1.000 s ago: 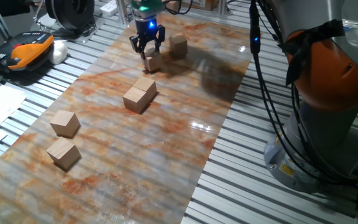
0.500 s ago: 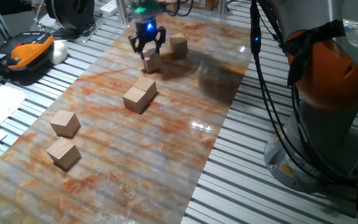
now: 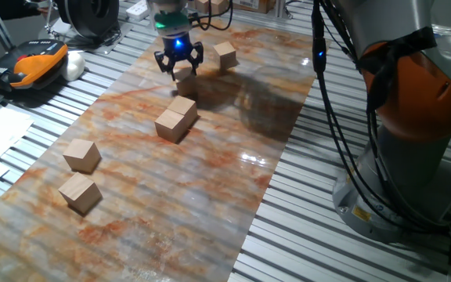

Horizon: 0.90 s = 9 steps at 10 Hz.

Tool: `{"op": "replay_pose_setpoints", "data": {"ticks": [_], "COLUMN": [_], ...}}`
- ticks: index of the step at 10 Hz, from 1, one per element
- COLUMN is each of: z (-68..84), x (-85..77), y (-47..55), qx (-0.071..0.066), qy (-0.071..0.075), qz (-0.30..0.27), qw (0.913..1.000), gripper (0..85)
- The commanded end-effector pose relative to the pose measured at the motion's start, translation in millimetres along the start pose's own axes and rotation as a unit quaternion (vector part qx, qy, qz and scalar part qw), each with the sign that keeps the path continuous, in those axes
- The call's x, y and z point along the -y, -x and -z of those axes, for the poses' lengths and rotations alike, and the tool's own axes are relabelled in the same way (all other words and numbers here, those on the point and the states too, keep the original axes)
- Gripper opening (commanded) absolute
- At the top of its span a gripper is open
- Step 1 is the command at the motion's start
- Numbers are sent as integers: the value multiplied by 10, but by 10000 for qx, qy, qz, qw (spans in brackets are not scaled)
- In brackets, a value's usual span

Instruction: Stack the blocks into a pyramid shape

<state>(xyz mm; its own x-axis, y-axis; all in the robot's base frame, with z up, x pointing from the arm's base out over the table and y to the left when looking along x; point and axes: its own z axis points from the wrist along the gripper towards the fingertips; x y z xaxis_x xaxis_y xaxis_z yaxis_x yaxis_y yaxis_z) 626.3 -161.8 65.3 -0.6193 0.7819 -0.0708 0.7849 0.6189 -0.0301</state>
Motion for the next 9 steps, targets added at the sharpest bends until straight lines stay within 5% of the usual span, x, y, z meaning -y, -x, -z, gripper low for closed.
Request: {"op": "replay_pose_setpoints", "data": {"ticks": [1,3,7,9], "z": [-2,0,2,0], "x": [0,3,3,2], "y": [-1,2,1,1], "qx": [-162,-270,-13,-84], "qy": [99,250,-145,-83], "qz": [-1063,-1385,-1520,-1564], "qw": [9942,9897,9883,9876], "gripper": [0,0,0,0]}}
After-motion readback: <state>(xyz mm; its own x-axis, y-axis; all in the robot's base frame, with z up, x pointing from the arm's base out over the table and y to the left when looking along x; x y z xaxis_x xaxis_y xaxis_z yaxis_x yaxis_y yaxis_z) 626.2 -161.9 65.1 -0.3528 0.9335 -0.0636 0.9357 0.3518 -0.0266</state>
